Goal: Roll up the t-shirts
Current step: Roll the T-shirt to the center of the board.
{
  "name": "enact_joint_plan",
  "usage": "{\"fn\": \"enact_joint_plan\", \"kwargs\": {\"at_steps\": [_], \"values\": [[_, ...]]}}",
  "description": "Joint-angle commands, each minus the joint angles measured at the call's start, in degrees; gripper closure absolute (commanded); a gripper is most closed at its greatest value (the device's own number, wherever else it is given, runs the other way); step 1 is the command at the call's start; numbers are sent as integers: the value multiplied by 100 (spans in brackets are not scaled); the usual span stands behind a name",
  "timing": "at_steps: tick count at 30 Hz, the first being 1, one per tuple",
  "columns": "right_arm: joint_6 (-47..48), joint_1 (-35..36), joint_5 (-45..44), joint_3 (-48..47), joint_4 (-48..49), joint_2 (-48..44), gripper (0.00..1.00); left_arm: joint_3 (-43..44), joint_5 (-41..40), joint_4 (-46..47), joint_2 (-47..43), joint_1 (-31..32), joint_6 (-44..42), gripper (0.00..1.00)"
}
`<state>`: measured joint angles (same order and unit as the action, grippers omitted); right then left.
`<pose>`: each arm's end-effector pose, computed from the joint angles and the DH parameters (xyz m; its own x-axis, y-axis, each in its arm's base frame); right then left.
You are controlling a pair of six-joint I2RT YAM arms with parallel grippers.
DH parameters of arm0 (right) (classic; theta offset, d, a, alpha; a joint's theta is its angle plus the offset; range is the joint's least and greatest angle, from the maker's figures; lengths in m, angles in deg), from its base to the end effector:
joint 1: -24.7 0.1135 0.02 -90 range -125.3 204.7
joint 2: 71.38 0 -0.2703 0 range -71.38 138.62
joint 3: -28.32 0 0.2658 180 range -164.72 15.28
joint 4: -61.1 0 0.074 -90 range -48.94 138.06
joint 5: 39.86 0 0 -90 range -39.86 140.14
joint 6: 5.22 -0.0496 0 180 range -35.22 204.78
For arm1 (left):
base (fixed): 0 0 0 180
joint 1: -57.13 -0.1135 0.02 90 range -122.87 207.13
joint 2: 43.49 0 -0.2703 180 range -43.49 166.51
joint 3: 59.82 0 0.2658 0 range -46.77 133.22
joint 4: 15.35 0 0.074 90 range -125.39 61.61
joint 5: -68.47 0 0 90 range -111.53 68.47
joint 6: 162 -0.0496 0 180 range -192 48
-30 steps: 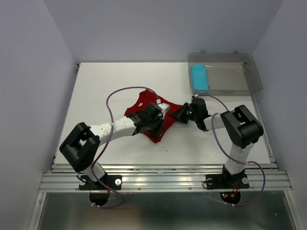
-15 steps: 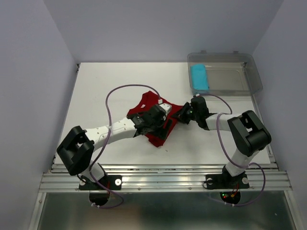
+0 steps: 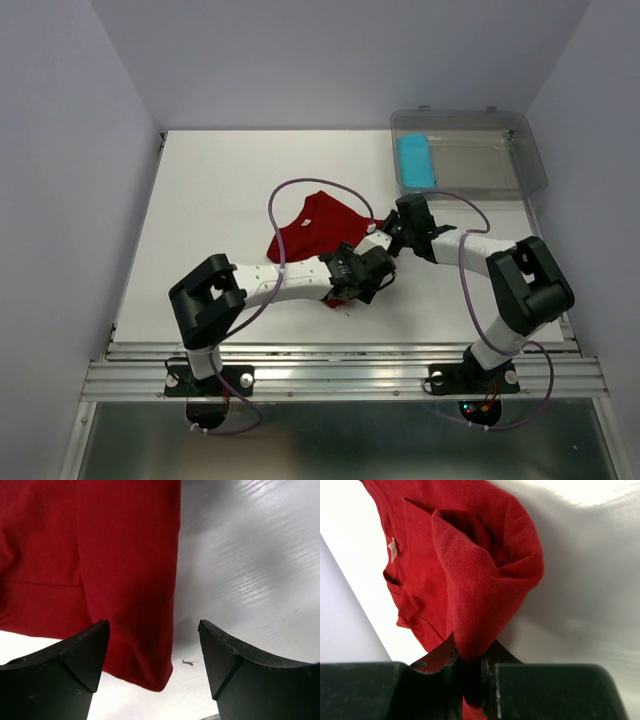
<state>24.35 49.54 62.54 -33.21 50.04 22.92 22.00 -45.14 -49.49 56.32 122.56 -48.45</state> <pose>0.3150 0.1576 0.1544 -0.7892 0.5707 -0.2267 0.2748 0.6583 0.7008 0.1811 -0.3484 0.2035 -0.5930 0.4166 -0.6891 0.5391 0.8411 0.0446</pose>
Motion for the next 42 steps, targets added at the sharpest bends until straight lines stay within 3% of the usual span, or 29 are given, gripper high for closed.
{"fn": "enact_joint_plan", "kwargs": {"at_steps": [1,18,21,22,25,28,31,34,36,38,42], "values": [[-4,56,-45,-240,-180,-316,99,452,-784,-376,179,110,237,18],[-92,56,52,-143,4,-360,99,1050,-1980,-1238,1251,427,510,33],[-75,56,34,-99,4,-386,99,1068,-2103,-1361,1260,427,580,48],[-75,56,17,-91,4,-378,99,1068,-2129,-1379,1243,427,598,66],[-49,56,25,-55,39,-351,99,937,-1676,-1074,937,409,318,100],[-31,56,17,-12,92,-342,93,796,-1016,-599,655,295,-245,100],[-31,56,-54,50,92,-369,75,603,-84,-238,294,59,-605,100],[-31,56,-54,111,92,-430,43,261,1205,166,-127,-257,-799,100],[-48,56,-71,155,92,-474,32,93,1735,386,-286,-442,-843,100],[-48,56,-124,225,75,-710,24,-213,2567,773,-487,-740,-835,100],[65,56,-387,322,-13,-1158,20,-776,3712,1458,-769,-1137,-659,100]]}}
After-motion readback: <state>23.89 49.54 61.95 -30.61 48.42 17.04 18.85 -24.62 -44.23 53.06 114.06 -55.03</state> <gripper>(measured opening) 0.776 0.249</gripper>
